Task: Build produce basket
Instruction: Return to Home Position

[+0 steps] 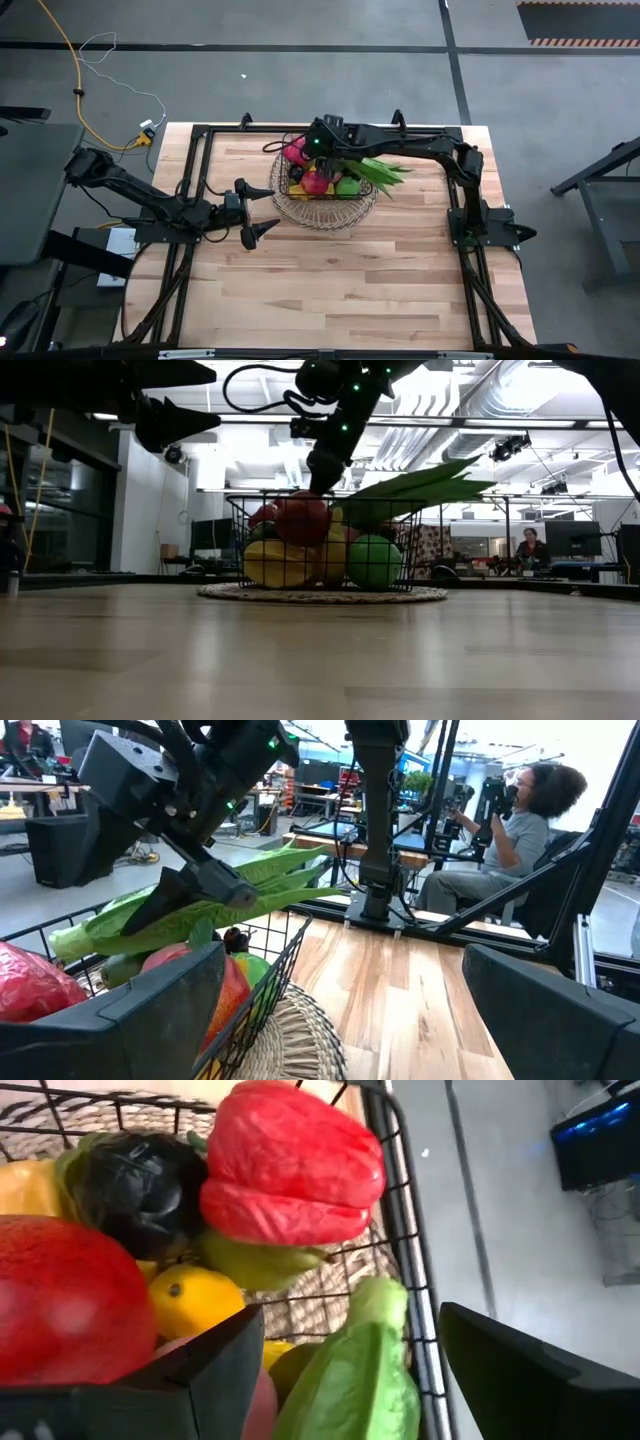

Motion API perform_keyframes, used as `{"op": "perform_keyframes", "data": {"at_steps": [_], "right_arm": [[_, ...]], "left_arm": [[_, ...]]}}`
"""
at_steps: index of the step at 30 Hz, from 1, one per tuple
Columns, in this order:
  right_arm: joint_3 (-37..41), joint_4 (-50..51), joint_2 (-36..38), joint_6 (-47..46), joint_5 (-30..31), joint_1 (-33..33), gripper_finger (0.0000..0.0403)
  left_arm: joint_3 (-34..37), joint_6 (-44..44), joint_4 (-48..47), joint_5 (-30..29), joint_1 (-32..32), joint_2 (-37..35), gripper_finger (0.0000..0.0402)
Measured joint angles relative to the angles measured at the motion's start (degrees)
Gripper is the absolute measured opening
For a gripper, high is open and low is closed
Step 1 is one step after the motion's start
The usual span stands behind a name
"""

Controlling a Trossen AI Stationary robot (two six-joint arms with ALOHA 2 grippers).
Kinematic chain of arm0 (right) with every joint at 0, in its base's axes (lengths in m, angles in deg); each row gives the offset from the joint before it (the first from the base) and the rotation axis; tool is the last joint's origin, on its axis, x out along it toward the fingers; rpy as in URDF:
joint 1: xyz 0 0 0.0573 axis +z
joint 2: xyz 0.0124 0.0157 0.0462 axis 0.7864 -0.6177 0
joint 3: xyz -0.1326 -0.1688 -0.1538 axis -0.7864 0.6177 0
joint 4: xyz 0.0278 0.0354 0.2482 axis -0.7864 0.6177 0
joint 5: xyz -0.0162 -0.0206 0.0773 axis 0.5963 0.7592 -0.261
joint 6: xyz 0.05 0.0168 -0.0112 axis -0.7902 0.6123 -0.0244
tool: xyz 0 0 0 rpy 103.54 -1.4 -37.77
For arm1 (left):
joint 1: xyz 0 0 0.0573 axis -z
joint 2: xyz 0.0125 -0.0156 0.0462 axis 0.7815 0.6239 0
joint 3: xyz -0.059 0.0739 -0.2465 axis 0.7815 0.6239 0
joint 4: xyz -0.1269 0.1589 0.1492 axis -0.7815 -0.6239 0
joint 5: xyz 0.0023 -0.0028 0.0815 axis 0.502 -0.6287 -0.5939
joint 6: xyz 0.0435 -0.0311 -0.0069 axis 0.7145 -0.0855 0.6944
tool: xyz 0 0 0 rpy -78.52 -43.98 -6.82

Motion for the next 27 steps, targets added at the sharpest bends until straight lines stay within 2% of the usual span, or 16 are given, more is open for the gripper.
{"op": "perform_keyframes", "data": {"at_steps": [7, 11, 15, 18, 21, 27], "right_arm": [[-0.3, -0.5, 2.5, 2.5, 2.4, 0.8, 0.0291], [-0.1, 6.1, 8.9, -0.7, 2.6, 1.6, 0.0291], [3.8, 12.0, 17.5, -6.6, 2.6, 2.9, 0.0291], [11.1, 11.4, 26.0, -10.7, 1.7, 5.5, 0.0291], [22.0, 5.5, 35.7, -14.4, 1.5, 9.5, 0.0291], [44.9, -20.6, 53.0, -18.9, 1.8, 18.2, 0.0291]], "left_arm": [[0.0, 0.0, -0.7, 0.0, 0.0, 0.0, 0.0395], [0.0, 0.8, -0.9, 0.0, 0.0, 0.0, 0.0395], [0.0, 1.5, -1.3, 0.0, 0.0, 0.0, 0.0395], [0.0, 1.1, -1.3, 0.0, 0.0, 0.0, 0.0395], [0.0, 1.1, -1.3, 0.0, 0.0, 0.0, 0.0395], [0.0, 1.1, -1.3, 2.6, 0.0, 0.0, 0.0395]]}}
